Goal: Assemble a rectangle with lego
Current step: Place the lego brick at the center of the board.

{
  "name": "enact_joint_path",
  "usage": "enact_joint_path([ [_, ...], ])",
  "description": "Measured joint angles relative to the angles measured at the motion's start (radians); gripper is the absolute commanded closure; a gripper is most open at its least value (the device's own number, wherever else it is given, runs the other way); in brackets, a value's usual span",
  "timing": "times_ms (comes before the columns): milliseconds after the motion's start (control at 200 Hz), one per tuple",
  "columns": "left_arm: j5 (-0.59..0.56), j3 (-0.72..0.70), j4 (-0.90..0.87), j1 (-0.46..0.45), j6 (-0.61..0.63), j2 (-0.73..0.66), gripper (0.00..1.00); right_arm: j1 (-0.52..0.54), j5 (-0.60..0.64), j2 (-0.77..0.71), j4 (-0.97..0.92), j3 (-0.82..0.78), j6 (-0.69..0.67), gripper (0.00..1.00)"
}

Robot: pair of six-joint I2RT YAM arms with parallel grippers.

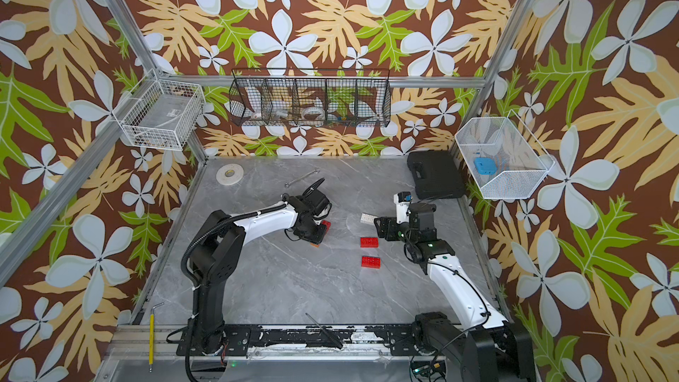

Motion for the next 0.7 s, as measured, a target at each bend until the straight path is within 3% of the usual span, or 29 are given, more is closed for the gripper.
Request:
enact_joint_path([
  [696, 0.000, 0.024, -0.014, 0.000, 0.000, 0.017, 0.76, 0.000, 0.000, 0.005, 0.000, -0.001, -0.008, 0.20],
])
